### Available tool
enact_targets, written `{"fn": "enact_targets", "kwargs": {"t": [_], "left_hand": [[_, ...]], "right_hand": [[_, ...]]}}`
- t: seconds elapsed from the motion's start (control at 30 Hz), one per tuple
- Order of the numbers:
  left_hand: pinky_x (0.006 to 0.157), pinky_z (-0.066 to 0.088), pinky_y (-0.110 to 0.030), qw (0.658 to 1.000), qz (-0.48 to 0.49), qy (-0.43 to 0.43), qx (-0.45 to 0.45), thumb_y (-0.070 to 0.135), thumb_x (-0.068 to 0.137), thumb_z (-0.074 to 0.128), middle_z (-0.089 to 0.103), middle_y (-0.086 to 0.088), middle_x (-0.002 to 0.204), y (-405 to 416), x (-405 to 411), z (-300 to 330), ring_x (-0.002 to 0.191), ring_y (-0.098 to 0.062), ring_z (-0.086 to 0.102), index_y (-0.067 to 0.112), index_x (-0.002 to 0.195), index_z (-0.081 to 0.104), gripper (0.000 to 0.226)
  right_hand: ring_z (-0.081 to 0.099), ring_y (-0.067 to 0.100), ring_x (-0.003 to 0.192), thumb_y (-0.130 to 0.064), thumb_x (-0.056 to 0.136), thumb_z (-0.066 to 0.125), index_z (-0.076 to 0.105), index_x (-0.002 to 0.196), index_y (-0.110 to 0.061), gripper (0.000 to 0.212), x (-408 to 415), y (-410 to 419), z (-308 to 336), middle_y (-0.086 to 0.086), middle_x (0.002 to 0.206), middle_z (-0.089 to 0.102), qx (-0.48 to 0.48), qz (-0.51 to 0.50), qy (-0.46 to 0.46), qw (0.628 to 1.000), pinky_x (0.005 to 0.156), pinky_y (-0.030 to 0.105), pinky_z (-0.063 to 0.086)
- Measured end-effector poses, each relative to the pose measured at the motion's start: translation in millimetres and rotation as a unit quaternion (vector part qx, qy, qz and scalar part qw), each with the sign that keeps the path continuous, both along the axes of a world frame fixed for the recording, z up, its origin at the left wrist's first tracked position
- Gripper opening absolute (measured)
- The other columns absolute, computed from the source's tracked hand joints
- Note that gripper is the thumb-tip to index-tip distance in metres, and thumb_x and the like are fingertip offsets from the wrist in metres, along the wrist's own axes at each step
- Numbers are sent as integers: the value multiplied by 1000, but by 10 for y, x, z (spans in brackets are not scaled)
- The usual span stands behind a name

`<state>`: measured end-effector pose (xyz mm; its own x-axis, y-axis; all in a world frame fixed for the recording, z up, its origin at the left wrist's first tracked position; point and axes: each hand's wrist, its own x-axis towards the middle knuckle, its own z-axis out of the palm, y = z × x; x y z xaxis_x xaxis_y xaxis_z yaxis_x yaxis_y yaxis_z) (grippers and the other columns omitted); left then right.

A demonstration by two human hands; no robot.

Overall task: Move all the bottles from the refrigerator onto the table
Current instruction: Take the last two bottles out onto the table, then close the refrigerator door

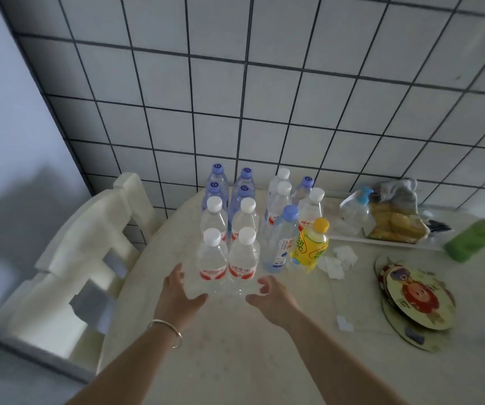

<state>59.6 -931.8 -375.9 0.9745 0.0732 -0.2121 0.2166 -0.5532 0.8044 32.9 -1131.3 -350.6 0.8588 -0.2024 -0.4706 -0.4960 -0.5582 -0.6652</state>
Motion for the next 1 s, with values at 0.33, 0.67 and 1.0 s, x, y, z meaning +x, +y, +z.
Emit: {"fn": "enact_targets", "kwargs": {"t": [0.33, 0.67, 1.0], "left_hand": [[86, 47, -35, 989, 125, -55, -61, 4, 75, 72, 41, -17, 134, 223, -1645, 341, 106, -32, 59, 7, 139, 37, 73], [88, 50, -35, 958, 194, -197, -80, 15, 80, 70, 46, -6, 132, 438, -3057, 1162, 92, -16, 60, 13, 133, 44, 59], [75, 46, -21, 877, 334, -305, -164, 4, 84, 64, 52, -6, 127, 1009, -3897, 1477, 105, -28, 60, 8, 123, 50, 42]], "right_hand": [[52, 16, 88, -29, 83, 68, 60, 112, -16, 33, -1222, 311, 349, -6, 86, 52, 27, 97, -51, 994, 82, 26, 45], [56, 11, 86, -33, 84, 64, 61, 115, -21, 34, -2432, 822, 1030, -7, 98, 59, 53, 207, -153, 965, 72, 21, 43], [56, 9, 92, -30, 87, 59, 60, 116, -21, 30, -2962, 1617, 1461, -5, 107, 63, 85, 307, -209, 924, 76, 20, 46]]}}
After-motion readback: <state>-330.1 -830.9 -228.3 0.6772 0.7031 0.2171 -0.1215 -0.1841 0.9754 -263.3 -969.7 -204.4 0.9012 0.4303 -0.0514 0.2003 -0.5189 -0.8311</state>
